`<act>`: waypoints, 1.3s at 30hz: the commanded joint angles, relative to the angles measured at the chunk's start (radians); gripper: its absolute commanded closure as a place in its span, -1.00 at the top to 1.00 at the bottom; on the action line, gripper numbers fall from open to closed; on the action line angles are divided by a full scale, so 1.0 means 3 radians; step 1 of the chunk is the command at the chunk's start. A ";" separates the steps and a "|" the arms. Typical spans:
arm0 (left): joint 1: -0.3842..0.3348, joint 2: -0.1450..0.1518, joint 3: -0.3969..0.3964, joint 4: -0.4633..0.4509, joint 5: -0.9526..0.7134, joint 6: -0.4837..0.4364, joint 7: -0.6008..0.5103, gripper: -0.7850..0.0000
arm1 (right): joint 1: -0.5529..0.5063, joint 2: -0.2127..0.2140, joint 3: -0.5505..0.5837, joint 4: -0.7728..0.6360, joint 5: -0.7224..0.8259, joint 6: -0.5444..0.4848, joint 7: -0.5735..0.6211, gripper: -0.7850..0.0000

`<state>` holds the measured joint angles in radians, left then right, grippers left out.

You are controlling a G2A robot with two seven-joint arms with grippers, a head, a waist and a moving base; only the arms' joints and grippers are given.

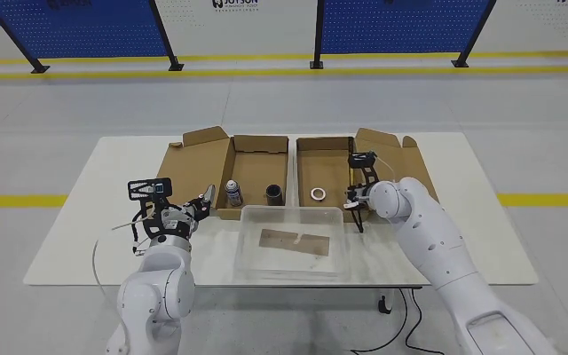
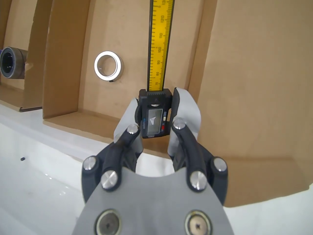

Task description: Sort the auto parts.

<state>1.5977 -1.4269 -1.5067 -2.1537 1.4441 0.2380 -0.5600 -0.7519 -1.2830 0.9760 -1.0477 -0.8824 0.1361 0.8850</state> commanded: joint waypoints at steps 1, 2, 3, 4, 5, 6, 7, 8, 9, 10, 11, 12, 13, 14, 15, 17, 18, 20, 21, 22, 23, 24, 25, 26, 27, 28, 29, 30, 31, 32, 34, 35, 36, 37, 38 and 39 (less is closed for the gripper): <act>0.0000 0.0000 0.0000 0.0000 0.0000 0.0000 0.0000 1.00 | -0.0002 0.0000 0.0006 -0.0008 -0.0015 0.0001 0.0015 -0.38; 0.0000 0.0000 0.0000 0.0000 0.0000 0.0000 0.0000 1.00 | -0.0005 0.0001 0.0011 -0.0016 -0.0019 0.0002 0.0021 -0.33; 0.0000 0.0000 0.0000 0.0000 0.0000 0.0000 0.0000 1.00 | -0.0006 0.0001 0.0016 -0.0026 -0.0028 0.0001 0.0022 -0.31; 0.0000 0.0000 0.0000 0.0000 0.0000 0.0000 0.0000 1.00 | -0.0007 0.0001 0.0021 -0.0037 -0.0034 0.0000 0.0016 -0.28; 0.0000 0.0000 0.0000 0.0000 0.0000 0.0000 0.0000 1.00 | -0.0010 0.0001 0.0027 -0.0047 -0.0038 -0.0001 0.0014 -0.26; 0.0000 0.0000 0.0000 0.0000 0.0000 0.0000 0.0000 1.00 | -0.0012 0.0001 0.0032 -0.0063 -0.0041 -0.0003 0.0014 -0.18; 0.0000 0.0000 0.0000 0.0000 0.0000 0.0000 0.0000 1.00 | -0.0015 0.0001 0.0037 -0.0080 -0.0044 -0.0004 0.0016 -0.10; 0.0000 0.0000 0.0000 0.0000 0.0000 0.0000 0.0000 1.00 | -0.0018 0.0002 0.0044 -0.0087 -0.0048 -0.0010 0.0010 -0.07; 0.0000 0.0000 0.0000 0.0000 0.0000 0.0000 0.0000 1.00 | -0.0019 0.0003 0.0052 -0.0088 -0.0051 -0.0022 0.0004 -0.05; 0.0000 0.0000 0.0000 0.0000 0.0000 0.0000 0.0000 1.00 | -0.0020 0.0003 0.0057 -0.0093 -0.0052 -0.0033 0.0002 -0.02; 0.0000 0.0000 0.0000 0.0000 0.0000 0.0000 0.0000 1.00 | -0.0023 0.0003 0.0059 -0.0104 -0.0053 -0.0042 -0.0002 0.03; 0.0000 0.0000 0.0000 0.0000 0.0000 0.0000 0.0000 1.00 | -0.0026 0.0002 0.0059 -0.0115 -0.0061 -0.0047 -0.0004 0.15; 0.0000 0.0000 0.0000 0.0000 0.0000 0.0000 0.0000 1.00 | -0.0029 0.0001 0.0061 -0.0126 -0.0067 -0.0048 -0.0009 0.18; 0.0000 0.0000 0.0000 0.0000 0.0000 0.0000 0.0000 1.00 | -0.0037 0.0000 0.0067 -0.0136 -0.0066 -0.0049 -0.0033 0.18; 0.0000 0.0000 0.0000 0.0000 0.0000 0.0000 0.0000 1.00 | -0.0045 0.0000 0.0077 -0.0149 -0.0055 -0.0055 -0.0065 0.18; 0.0000 0.0000 0.0000 0.0000 0.0000 0.0000 0.0000 1.00 | -0.0059 0.0000 0.0102 -0.0208 -0.0041 -0.0079 -0.0151 0.58; 0.0000 0.0000 0.0000 0.0000 0.0000 0.0000 0.0000 1.00 | -0.0076 0.0001 0.0114 -0.0245 -0.0036 -0.0097 -0.0196 0.95; 0.0000 0.0000 0.0000 0.0000 0.0000 0.0000 0.0000 1.00 | -0.0118 0.0009 0.0159 -0.0337 -0.0037 -0.0124 -0.0321 1.00; 0.0000 0.0000 0.0000 0.0000 0.0000 0.0000 0.0000 1.00 | -0.0149 0.0017 0.0189 -0.0391 -0.0044 -0.0146 -0.0394 1.00; 0.0000 0.0000 0.0000 0.0000 0.0000 0.0000 0.0000 1.00 | -0.0189 0.0030 0.0237 -0.0450 -0.0058 -0.0189 -0.0487 1.00; 0.0000 0.0000 0.0000 0.0000 0.0000 0.0000 0.0000 1.00 | -0.0211 0.0036 0.0264 -0.0489 -0.0059 -0.0218 -0.0540 1.00; 0.0000 0.0000 0.0000 0.0000 0.0000 0.0000 0.0000 1.00 | -0.0250 0.0047 0.0305 -0.0561 -0.0058 -0.0277 -0.0633 1.00; 0.0000 0.0000 0.0000 0.0000 0.0000 0.0000 0.0000 1.00 | -0.0301 0.0059 0.0354 -0.0633 -0.0061 -0.0333 -0.0751 1.00; 0.0000 0.0000 0.0000 0.0000 0.0000 0.0000 0.0000 1.00 | -0.0344 0.0076 0.0400 -0.0691 -0.0120 -0.0367 -0.0814 1.00; 0.0000 0.0000 0.0000 0.0000 0.0000 0.0000 0.0000 1.00 | -0.0385 0.0093 0.0443 -0.0777 -0.0179 -0.0401 -0.0871 1.00; 0.0000 0.0000 0.0000 0.0000 0.0000 0.0000 0.0000 1.00 | -0.0438 0.0108 0.0489 -0.0863 -0.0215 -0.0441 -0.0918 1.00; 0.0000 0.0000 0.0000 0.0000 0.0000 0.0000 0.0000 1.00 | -0.0494 0.0124 0.0549 -0.0956 -0.0234 -0.0449 -0.0973 1.00; 0.0000 0.0000 0.0000 0.0000 0.0000 0.0000 0.0000 1.00 | -0.0564 0.0138 0.0608 -0.1064 -0.0249 -0.0469 -0.1058 1.00; 0.0000 0.0000 0.0000 0.0000 0.0000 0.0000 0.0000 1.00 | -0.0638 0.0153 0.0665 -0.1173 -0.0283 -0.0483 -0.1130 1.00; 0.0000 0.0000 0.0000 0.0000 0.0000 0.0000 0.0000 1.00 | -0.0717 0.0168 0.0713 -0.1293 -0.0315 -0.0526 -0.1192 1.00; 0.0000 0.0000 0.0000 0.0000 0.0000 0.0000 0.0000 1.00 | -0.0877 0.0200 0.0827 -0.1507 -0.0367 -0.0622 -0.1297 1.00; 0.0000 0.0000 0.0000 0.0000 0.0000 0.0000 0.0000 1.00 | -0.0963 0.0216 0.0892 -0.1609 -0.0393 -0.0650 -0.1344 1.00; 0.0000 0.0000 0.0000 0.0000 0.0000 0.0000 0.0000 1.00 | -0.1063 0.0229 0.0948 -0.1726 -0.0403 -0.0665 -0.1384 1.00; 0.0000 0.0000 0.0000 0.0000 0.0000 0.0000 0.0000 1.00 | -0.1165 0.0241 0.1002 -0.1843 -0.0414 -0.0683 -0.1421 1.00; 0.0000 0.0000 0.0000 0.0000 0.0000 0.0000 0.0000 1.00 | -0.1267 0.0254 0.1062 -0.1956 -0.0423 -0.0696 -0.1447 1.00; 0.0000 0.0000 0.0000 0.0000 0.0000 0.0000 0.0000 1.00 | -0.1370 0.0267 0.1122 -0.2065 -0.0435 -0.0714 -0.1471 1.00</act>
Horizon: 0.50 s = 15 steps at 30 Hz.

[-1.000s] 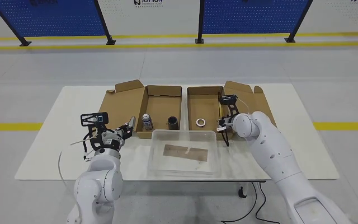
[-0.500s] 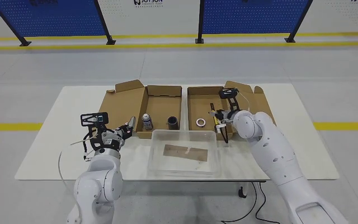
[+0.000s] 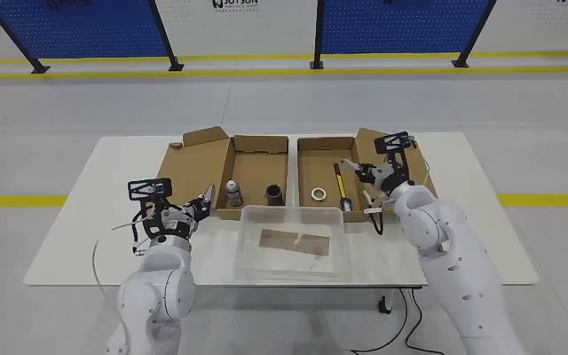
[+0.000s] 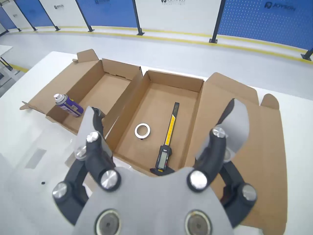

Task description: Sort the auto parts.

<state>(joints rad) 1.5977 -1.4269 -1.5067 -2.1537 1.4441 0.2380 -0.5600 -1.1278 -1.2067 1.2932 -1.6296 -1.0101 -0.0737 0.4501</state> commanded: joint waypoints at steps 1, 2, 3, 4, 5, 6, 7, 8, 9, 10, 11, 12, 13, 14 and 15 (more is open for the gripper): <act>0.0000 0.0000 0.0000 0.0000 0.0000 0.0000 0.0000 1.00 | -0.0221 0.0024 0.0130 -0.0237 -0.0012 -0.0023 -0.0044 1.00; 0.0000 0.0000 0.0000 0.0000 0.0000 0.0000 0.0000 1.00 | -0.0327 0.0036 0.0192 -0.0346 -0.0021 -0.0039 -0.0055 1.00; 0.0000 0.0000 0.0000 0.0000 0.0000 0.0000 0.0000 1.00 | -0.0429 0.0049 0.0258 -0.0451 -0.0044 -0.0063 -0.0062 1.00; 0.0000 0.0000 0.0000 0.0000 0.0000 0.0000 0.0000 1.00 | -0.0535 0.0061 0.0320 -0.0559 -0.0060 -0.0091 -0.0068 1.00; 0.0000 0.0000 0.0000 0.0000 0.0000 0.0000 0.0000 1.00 | -0.0647 0.0074 0.0375 -0.0679 -0.0095 -0.0120 -0.0053 1.00; 0.0000 0.0000 0.0000 0.0000 0.0000 0.0000 0.0000 1.00 | -0.0765 0.0084 0.0432 -0.0801 -0.0104 -0.0140 -0.0049 1.00; 0.0000 0.0000 0.0000 0.0000 0.0000 0.0000 0.0000 1.00 | -0.0892 0.0093 0.0488 -0.0923 -0.0107 -0.0151 -0.0052 1.00; 0.0000 0.0000 0.0000 0.0000 0.0000 0.0000 0.0000 1.00 | -0.1016 0.0100 0.0550 -0.1024 -0.0092 -0.0156 -0.0069 1.00; 0.0000 0.0000 0.0000 0.0000 0.0000 0.0000 0.0000 1.00 | -0.1124 0.0107 0.0621 -0.1084 -0.0046 -0.0196 -0.0105 1.00; 0.0000 0.0000 0.0000 0.0000 0.0000 0.0000 0.0000 1.00 | -0.1213 0.0114 0.0690 -0.1138 0.0012 -0.0274 -0.0168 1.00; 0.0000 0.0000 0.0000 0.0000 0.0000 0.0000 0.0000 1.00 | -0.1301 0.0121 0.0752 -0.1188 0.0050 -0.0339 -0.0197 1.00; 0.0000 0.0000 0.0000 0.0000 0.0000 0.0000 0.0000 1.00 | -0.1372 0.0128 0.0812 -0.1233 0.0087 -0.0402 -0.0209 1.00; 0.0000 0.0000 0.0000 0.0000 0.0000 0.0000 0.0000 1.00 | -0.1423 0.0134 0.0878 -0.1260 0.0147 -0.0463 -0.0232 1.00; 0.0000 0.0000 0.0000 0.0000 0.0000 0.0000 0.0000 1.00 | -0.1463 0.0139 0.0944 -0.1272 0.0200 -0.0511 -0.0251 1.00; 0.0000 0.0000 0.0000 0.0000 0.0000 0.0000 0.0000 1.00 | -0.1487 0.0147 0.1006 -0.1287 0.0220 -0.0565 -0.0242 1.00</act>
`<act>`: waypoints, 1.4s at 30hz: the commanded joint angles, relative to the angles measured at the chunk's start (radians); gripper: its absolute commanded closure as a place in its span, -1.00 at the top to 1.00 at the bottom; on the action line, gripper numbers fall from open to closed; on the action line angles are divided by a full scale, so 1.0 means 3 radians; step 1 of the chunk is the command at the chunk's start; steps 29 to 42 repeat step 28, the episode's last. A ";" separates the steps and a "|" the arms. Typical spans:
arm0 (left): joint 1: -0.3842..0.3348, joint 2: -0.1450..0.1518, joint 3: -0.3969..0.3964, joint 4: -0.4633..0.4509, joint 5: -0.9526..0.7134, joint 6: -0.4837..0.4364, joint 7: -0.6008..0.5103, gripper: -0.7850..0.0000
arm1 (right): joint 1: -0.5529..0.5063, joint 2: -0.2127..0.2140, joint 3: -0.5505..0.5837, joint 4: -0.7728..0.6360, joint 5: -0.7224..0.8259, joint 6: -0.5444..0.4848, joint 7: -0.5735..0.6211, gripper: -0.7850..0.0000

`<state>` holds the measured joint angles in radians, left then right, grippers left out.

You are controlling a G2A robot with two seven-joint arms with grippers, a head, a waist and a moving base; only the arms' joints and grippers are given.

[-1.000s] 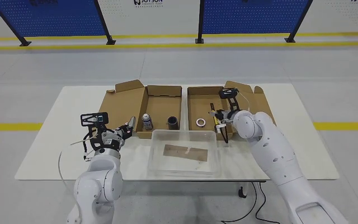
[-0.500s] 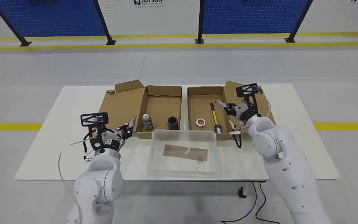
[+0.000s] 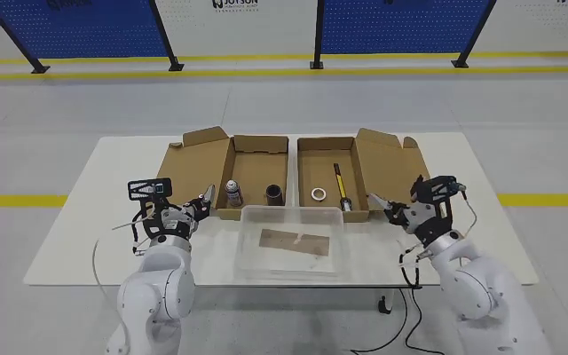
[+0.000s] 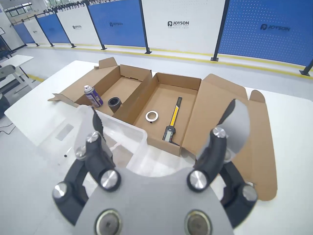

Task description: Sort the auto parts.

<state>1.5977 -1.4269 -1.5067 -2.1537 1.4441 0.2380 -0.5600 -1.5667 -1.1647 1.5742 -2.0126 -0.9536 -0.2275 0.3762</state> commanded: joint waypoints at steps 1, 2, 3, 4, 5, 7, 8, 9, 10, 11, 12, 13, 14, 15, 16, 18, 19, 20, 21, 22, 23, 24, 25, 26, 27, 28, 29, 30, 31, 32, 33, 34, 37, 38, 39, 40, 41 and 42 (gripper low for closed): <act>0.0000 0.0000 0.0000 0.0000 0.0000 0.0000 0.0000 1.00 | -0.0034 0.0014 0.0120 -0.0025 0.0045 -0.0115 0.0020 1.00; 0.0000 0.0000 0.0000 0.0000 0.0000 0.0000 0.0000 1.00 | -0.0032 0.0020 0.0154 -0.0027 0.0040 -0.0153 0.0047 1.00; 0.0000 0.0000 0.0000 0.0000 0.0000 0.0000 0.0000 1.00 | -0.0035 0.0015 0.0120 -0.0024 0.0045 -0.0115 0.0022 1.00; 0.0000 0.0000 0.0000 0.0000 0.0000 0.0000 0.0000 1.00 | -0.0036 0.0019 0.0148 -0.0028 0.0045 -0.0147 0.0038 1.00; 0.0000 0.0000 0.0000 0.0000 0.0000 0.0000 0.0000 1.00 | -0.0034 0.0020 0.0159 -0.0029 0.0043 -0.0159 0.0048 1.00; 0.0000 0.0000 0.0000 0.0000 0.0000 0.0000 0.0000 1.00 | -0.0032 0.0020 0.0156 -0.0028 0.0040 -0.0157 0.0048 1.00; 0.0000 0.0000 0.0000 0.0000 0.0000 0.0000 0.0000 1.00 | -0.0032 0.0020 0.0154 -0.0028 0.0040 -0.0155 0.0047 1.00; 0.0000 0.0000 0.0000 0.0000 0.0000 0.0000 0.0000 1.00 | -0.0032 0.0020 0.0154 -0.0028 0.0040 -0.0154 0.0047 1.00; 0.0000 0.0000 0.0000 0.0000 0.0000 0.0000 0.0000 1.00 | -0.0032 0.0020 0.0154 -0.0027 0.0040 -0.0154 0.0047 1.00; 0.0000 0.0000 0.0000 0.0000 0.0000 0.0000 0.0000 1.00 | -0.0032 0.0020 0.0154 -0.0027 0.0040 -0.0154 0.0047 1.00; 0.0000 0.0000 0.0000 0.0000 0.0000 0.0000 0.0000 1.00 | -0.0032 0.0020 0.0154 -0.0027 0.0040 -0.0154 0.0047 1.00; 0.0000 0.0000 0.0000 0.0000 0.0000 0.0000 0.0000 1.00 | -0.0032 0.0020 0.0154 -0.0027 0.0040 -0.0154 0.0047 1.00; 0.0000 0.0000 0.0000 0.0000 0.0000 0.0000 0.0000 1.00 | -0.0032 0.0020 0.0154 -0.0027 0.0040 -0.0154 0.0047 1.00; 0.0000 0.0000 0.0000 0.0000 0.0000 0.0000 0.0000 1.00 | -0.0032 0.0020 0.0154 -0.0027 0.0040 -0.0154 0.0047 1.00; 0.0000 0.0000 0.0000 0.0000 0.0000 0.0000 0.0000 1.00 | -0.0032 0.0020 0.0154 -0.0027 0.0040 -0.0154 0.0047 1.00; 0.0000 0.0000 0.0000 0.0000 0.0000 0.0000 0.0000 1.00 | -0.0032 0.0020 0.0154 -0.0027 0.0040 -0.0154 0.0047 1.00; 0.0000 0.0000 0.0000 0.0000 0.0000 0.0000 0.0000 1.00 | -0.0032 0.0020 0.0154 -0.0027 0.0040 -0.0154 0.0047 1.00; 0.0000 0.0000 0.0000 0.0000 0.0000 0.0000 0.0000 1.00 | -0.0032 0.0020 0.0154 -0.0027 0.0040 -0.0154 0.0047 1.00; 0.0000 0.0000 0.0000 0.0000 0.0000 0.0000 0.0000 1.00 | -0.0032 0.0020 0.0154 -0.0027 0.0040 -0.0154 0.0047 1.00; 0.0000 0.0000 0.0000 0.0000 0.0000 0.0000 0.0000 1.00 | -0.0032 0.0020 0.0154 -0.0027 0.0040 -0.0154 0.0047 1.00; 0.0000 0.0000 0.0000 0.0000 0.0000 0.0000 0.0000 1.00 | -0.0032 0.0020 0.0154 -0.0027 0.0040 -0.0154 0.0047 1.00; 0.0000 0.0000 0.0000 0.0000 0.0000 0.0000 0.0000 1.00 | -0.0032 0.0020 0.0154 -0.0027 0.0040 -0.0154 0.0047 1.00; 0.0000 0.0000 0.0000 0.0000 0.0000 0.0000 0.0000 1.00 | -0.0032 0.0020 0.0154 -0.0027 0.0040 -0.0154 0.0047 1.00; 0.0000 0.0000 0.0000 0.0000 0.0000 0.0000 0.0000 1.00 | -0.0032 0.0020 0.0154 -0.0027 0.0040 -0.0154 0.0047 1.00; 0.0000 0.0000 0.0000 0.0000 0.0000 0.0000 0.0000 1.00 | -0.0032 0.0020 0.0154 -0.0027 0.0040 -0.0154 0.0047 1.00; 0.0000 0.0000 0.0000 0.0000 0.0000 0.0000 0.0000 1.00 | -0.0032 0.0020 0.0154 -0.0027 0.0040 -0.0154 0.0047 1.00; 0.0000 0.0000 0.0000 0.0000 0.0000 0.0000 0.0000 1.00 | -0.0032 0.0020 0.0154 -0.0027 0.0040 -0.0154 0.0047 1.00; 0.0000 0.0000 0.0000 0.0000 0.0000 0.0000 0.0000 1.00 | -0.0032 0.0020 0.0154 -0.0027 0.0040 -0.0154 0.0047 1.00; 0.0000 0.0000 0.0000 0.0000 0.0000 0.0000 0.0000 1.00 | -0.0032 0.0020 0.0154 -0.0027 0.0040 -0.0154 0.0047 1.00; 0.0000 0.0000 0.0000 0.0000 0.0000 0.0000 0.0000 1.00 | -0.0032 0.0020 0.0154 -0.0027 0.0040 -0.0154 0.0047 1.00; 0.0000 0.0000 0.0000 0.0000 0.0000 0.0000 0.0000 1.00 | -0.0032 0.0020 0.0154 -0.0027 0.0040 -0.0154 0.0047 1.00; 0.0000 0.0000 0.0000 0.0000 0.0000 0.0000 0.0000 1.00 | -0.0032 0.0020 0.0154 -0.0027 0.0040 -0.0154 0.0047 1.00; 0.0000 0.0000 0.0000 0.0000 0.0000 0.0000 0.0000 1.00 | -0.0032 0.0020 0.0154 -0.0027 0.0040 -0.0154 0.0047 1.00; 0.0000 0.0000 0.0000 0.0000 0.0000 0.0000 0.0000 1.00 | -0.0032 0.0020 0.0154 -0.0027 0.0040 -0.0154 0.0047 1.00; 0.0000 0.0000 0.0000 0.0000 0.0000 0.0000 0.0000 1.00 | -0.0032 0.0020 0.0154 -0.0027 0.0040 -0.0154 0.0047 1.00; 0.0000 0.0000 0.0000 0.0000 0.0000 0.0000 0.0000 1.00 | -0.0032 0.0020 0.0154 -0.0027 0.0040 -0.0154 0.0047 1.00; 0.0000 0.0000 0.0000 0.0000 0.0000 0.0000 0.0000 1.00 | -0.0032 0.0020 0.0154 -0.0027 0.0040 -0.0154 0.0047 1.00; 0.0000 0.0000 0.0000 0.0000 0.0000 0.0000 0.0000 1.00 | -0.0032 0.0020 0.0154 -0.0027 0.0040 -0.0154 0.0047 1.00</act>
